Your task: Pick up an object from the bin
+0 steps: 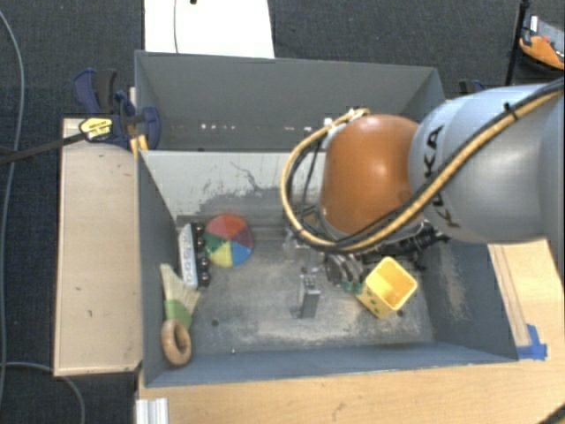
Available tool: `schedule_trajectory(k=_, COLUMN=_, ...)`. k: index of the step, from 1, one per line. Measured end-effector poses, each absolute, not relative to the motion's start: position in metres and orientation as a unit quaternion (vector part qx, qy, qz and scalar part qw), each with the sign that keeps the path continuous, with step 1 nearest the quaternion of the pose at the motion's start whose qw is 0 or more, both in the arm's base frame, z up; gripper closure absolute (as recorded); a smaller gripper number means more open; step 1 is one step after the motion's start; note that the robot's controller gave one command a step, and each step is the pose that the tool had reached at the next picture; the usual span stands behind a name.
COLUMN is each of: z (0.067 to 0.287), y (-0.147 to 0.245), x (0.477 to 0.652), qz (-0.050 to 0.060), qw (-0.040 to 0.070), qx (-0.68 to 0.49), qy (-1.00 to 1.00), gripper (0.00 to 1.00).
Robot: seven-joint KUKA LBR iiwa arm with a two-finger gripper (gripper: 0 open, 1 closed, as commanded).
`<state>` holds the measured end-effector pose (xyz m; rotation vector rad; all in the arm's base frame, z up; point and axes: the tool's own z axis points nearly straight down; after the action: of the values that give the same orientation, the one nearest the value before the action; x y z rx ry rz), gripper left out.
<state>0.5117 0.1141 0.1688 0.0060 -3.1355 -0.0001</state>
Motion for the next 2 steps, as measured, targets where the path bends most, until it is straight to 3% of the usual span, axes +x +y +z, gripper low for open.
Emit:
schedule_trajectory(k=1, z=0.173, y=0.114, x=0.514, qz=-0.001, qw=-0.001, qx=0.000, qy=-1.000, gripper=0.00)
schedule_trajectory(k=2, z=0.175, y=0.076, x=0.503, qz=-0.001, qw=0.001, qx=0.006, qy=-1.000, gripper=0.00)
